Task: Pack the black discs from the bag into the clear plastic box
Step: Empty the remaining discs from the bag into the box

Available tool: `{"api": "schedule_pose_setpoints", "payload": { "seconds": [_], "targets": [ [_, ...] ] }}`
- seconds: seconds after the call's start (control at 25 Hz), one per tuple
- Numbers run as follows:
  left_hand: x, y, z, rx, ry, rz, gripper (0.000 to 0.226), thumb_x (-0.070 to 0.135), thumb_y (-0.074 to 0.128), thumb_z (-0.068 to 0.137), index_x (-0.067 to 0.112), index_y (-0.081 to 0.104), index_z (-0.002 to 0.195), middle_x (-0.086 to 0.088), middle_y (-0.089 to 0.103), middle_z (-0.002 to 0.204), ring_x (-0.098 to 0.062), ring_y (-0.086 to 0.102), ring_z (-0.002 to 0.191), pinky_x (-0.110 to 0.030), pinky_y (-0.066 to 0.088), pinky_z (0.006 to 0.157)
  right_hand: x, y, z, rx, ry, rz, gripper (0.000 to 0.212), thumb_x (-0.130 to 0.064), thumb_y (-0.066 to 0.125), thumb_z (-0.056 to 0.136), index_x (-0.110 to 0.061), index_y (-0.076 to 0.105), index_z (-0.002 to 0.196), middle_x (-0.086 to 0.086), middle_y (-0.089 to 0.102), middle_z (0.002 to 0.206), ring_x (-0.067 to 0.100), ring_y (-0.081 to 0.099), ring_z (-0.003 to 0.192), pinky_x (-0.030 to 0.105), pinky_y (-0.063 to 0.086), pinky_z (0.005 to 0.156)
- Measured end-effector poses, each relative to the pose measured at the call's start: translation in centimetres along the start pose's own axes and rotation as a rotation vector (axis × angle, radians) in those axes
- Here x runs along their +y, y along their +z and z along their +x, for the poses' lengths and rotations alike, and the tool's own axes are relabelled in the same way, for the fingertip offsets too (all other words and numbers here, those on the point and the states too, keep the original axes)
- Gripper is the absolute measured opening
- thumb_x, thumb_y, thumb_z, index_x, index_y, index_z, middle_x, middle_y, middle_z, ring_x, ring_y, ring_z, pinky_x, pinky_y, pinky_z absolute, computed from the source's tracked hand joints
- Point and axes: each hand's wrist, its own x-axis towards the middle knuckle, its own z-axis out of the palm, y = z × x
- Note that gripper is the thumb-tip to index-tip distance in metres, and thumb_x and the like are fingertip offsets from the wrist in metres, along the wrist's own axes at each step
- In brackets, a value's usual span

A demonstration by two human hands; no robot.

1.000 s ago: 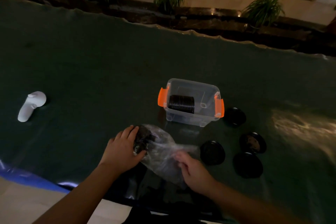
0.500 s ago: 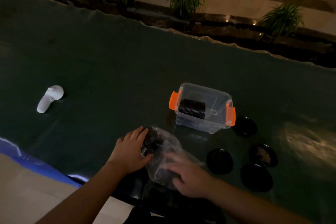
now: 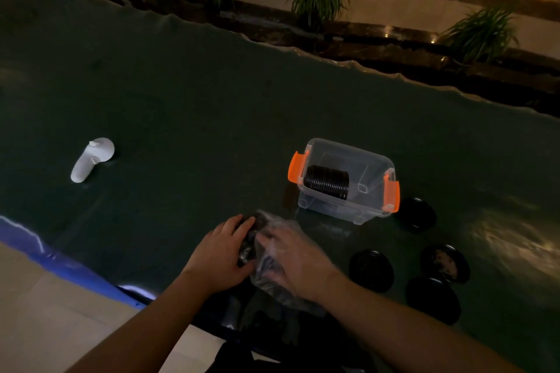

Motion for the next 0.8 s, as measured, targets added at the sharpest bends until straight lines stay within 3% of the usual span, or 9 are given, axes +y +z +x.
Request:
{"api": "schedule_pose_setpoints", "payload": {
  "seconds": [0.12, 0.2, 0.28, 0.4, 0.6, 0.72, 0.8],
  "targets": [
    [0.0, 0.0, -0.1, 0.022, -0.005, 0.011, 0.098, 0.072, 0.053, 0.079, 0.024, 0.019, 0.157, -0.004, 0.032, 0.161, -0.026, 0.036, 0.143, -0.046, 0.037, 0.113, -0.3, 0.5, 0.3, 0.173, 0.013, -0.029, 0.063, -0.055, 0.075, 0.08, -0.013, 0.065, 0.126, 0.011, 0.062, 0.132, 0.028, 0.054, 0.125, 0.045, 0.039, 0.114],
    [0.0, 0.0, -0.3, 0.025, -0.024, 0.005, 0.1, 0.072, 0.052, 0.078, 0.021, 0.018, 0.157, -0.002, 0.032, 0.16, -0.025, 0.037, 0.142, -0.046, 0.036, 0.114, -0.5, 0.9, 0.6, 0.117, 0.087, -0.097, 0.083, -0.063, 0.076, 0.074, -0.006, 0.061, 0.132, 0.016, 0.062, 0.134, 0.033, 0.057, 0.126, 0.05, 0.04, 0.113],
    [-0.1, 0.0, -0.4, 0.033, -0.03, -0.001, 0.1, 0.072, 0.053, 0.077, 0.021, 0.02, 0.156, -0.001, 0.034, 0.159, -0.023, 0.038, 0.141, -0.046, 0.036, 0.113, -0.3, 0.7, 0.9, 0.011, 0.103, -0.096, 0.093, -0.061, 0.068, 0.078, -0.007, 0.042, 0.149, 0.017, 0.048, 0.149, 0.035, 0.045, 0.136, 0.052, 0.037, 0.115],
    [-0.2, 0.1, -0.7, 0.053, -0.004, -0.007, 0.097, 0.072, 0.052, 0.076, 0.022, 0.025, 0.155, 0.001, 0.037, 0.157, -0.022, 0.04, 0.139, -0.045, 0.039, 0.11, -0.1, 0.6, 1.7, -0.081, 0.103, -0.01, 0.089, -0.044, 0.065, 0.086, -0.027, 0.018, 0.16, 0.013, 0.03, 0.158, 0.033, 0.028, 0.144, 0.044, 0.03, 0.119],
    [-0.4, 0.1, -1.1, 0.034, 0.057, -0.037, 0.095, 0.069, 0.055, 0.077, 0.024, 0.025, 0.155, 0.002, 0.037, 0.157, -0.021, 0.039, 0.141, -0.046, 0.039, 0.11, -0.2, 0.7, 2.8, -0.051, 0.08, 0.199, 0.077, -0.011, 0.074, 0.083, -0.003, 0.038, 0.151, 0.021, 0.039, 0.156, 0.036, 0.032, 0.145, 0.037, 0.015, 0.12],
    [-0.7, 0.2, -1.3, 0.0, 0.101, -0.065, 0.093, 0.066, 0.056, 0.076, 0.025, 0.026, 0.154, 0.001, 0.036, 0.158, -0.021, 0.037, 0.141, -0.045, 0.037, 0.112, 0.1, 1.2, 3.6, -0.088, 0.125, 0.198, 0.097, -0.029, 0.081, 0.081, -0.004, 0.026, 0.156, 0.013, 0.024, 0.164, 0.029, 0.016, 0.153, 0.02, -0.008, 0.118],
    [-0.9, 0.3, -1.5, -0.024, 0.128, -0.061, 0.093, 0.066, 0.056, 0.077, 0.024, 0.024, 0.155, 0.0, 0.034, 0.159, -0.02, 0.036, 0.141, -0.045, 0.035, 0.113, 0.2, 1.4, 5.0, -0.201, 0.171, 0.136, 0.108, -0.037, 0.088, 0.073, -0.004, 0.027, 0.156, 0.015, 0.025, 0.164, 0.029, 0.019, 0.152, 0.029, 0.002, 0.122]
  ]
}}
